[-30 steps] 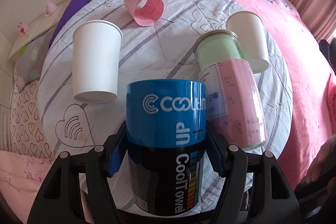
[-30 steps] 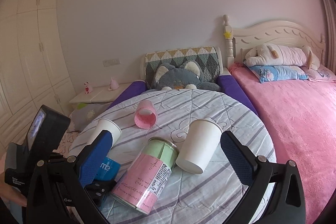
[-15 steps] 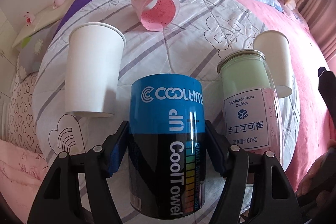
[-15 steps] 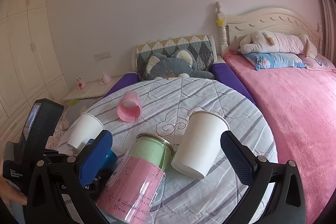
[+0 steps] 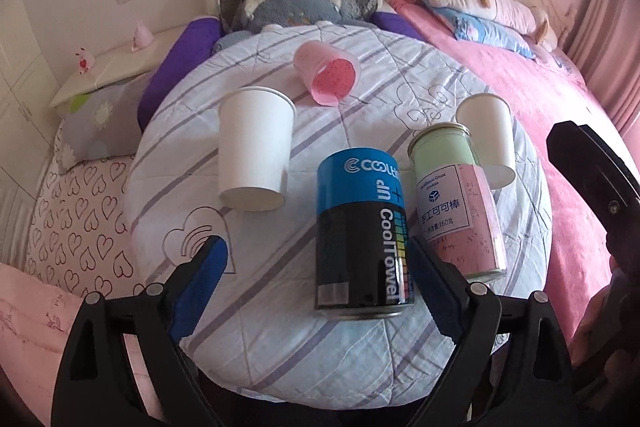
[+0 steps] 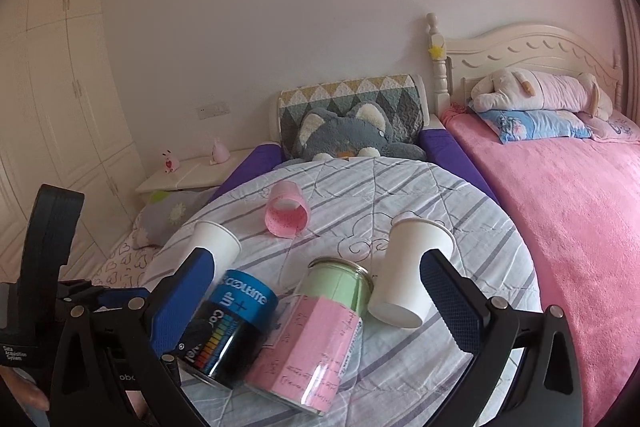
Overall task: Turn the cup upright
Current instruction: 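Grasp the standing blue can with the right tool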
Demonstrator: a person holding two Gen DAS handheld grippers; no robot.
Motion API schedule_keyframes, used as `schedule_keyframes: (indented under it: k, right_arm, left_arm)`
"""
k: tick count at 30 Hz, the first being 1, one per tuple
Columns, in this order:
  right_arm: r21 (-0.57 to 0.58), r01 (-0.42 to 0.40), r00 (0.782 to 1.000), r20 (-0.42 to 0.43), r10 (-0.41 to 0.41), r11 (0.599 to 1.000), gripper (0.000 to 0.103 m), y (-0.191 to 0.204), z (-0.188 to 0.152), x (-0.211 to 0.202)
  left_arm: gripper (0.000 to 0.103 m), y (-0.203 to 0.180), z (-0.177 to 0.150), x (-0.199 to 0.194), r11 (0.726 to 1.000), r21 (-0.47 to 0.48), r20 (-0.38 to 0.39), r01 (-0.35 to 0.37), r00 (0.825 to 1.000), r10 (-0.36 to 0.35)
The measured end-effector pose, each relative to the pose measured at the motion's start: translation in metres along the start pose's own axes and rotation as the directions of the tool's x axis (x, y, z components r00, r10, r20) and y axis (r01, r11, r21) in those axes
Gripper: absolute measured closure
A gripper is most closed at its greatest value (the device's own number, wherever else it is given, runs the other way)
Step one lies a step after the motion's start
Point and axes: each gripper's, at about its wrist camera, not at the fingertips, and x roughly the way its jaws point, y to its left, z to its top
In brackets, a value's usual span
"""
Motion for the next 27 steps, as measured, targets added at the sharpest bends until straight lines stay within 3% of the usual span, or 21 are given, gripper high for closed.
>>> schedule_keyframes:
  k: [6, 11, 16, 20, 22, 27]
  right_arm:
    - [-0.040, -0.002, 1.000, -0.007, 0.002, 0.999, 0.000, 0.037, 0.001, -0.006]
    - [0.012, -0.059, 0.990, -0.128, 0.060, 0.998, 0.000, 0.054, 0.003, 0.010]
    - [0.096, -0.108, 0.945, -0.300, 0.132, 0.990, 0.000, 0.066, 0.005, 0.041]
    - [0.116, -0.056, 0.903, -0.417, 0.100, 0.992, 0.000, 0.073, 0.000, 0.071]
    - [0.142, -0.031, 0.871, -0.481, 0.096, 0.989, 0.000, 0.071, -0.004, 0.088]
    - [0.148, 0.034, 0.829, -0.556, 0.055, 0.988, 0.000, 0.064, -0.013, 0.119]
  left_arm:
    - [0.009, 0.022, -0.021, -0.025, 0.995, -0.025, 0.093, -0.092, 0.991, 0.094]
    - [0.005, 0.036, -0.036, -0.033, 0.991, -0.033, 0.131, -0.132, 0.982, 0.135]
    - [0.005, 0.047, -0.043, -0.032, 0.994, -0.037, 0.137, -0.104, 0.985, 0.108]
    - [0.005, 0.056, -0.045, -0.026, 0.997, -0.047, 0.126, -0.065, 0.989, 0.071]
    - [0.005, 0.059, -0.044, -0.021, 0.997, -0.050, 0.119, -0.053, 0.991, 0.059]
    - [0.005, 0.064, -0.042, -0.010, 0.999, -0.046, 0.106, -0.013, 0.994, 0.018]
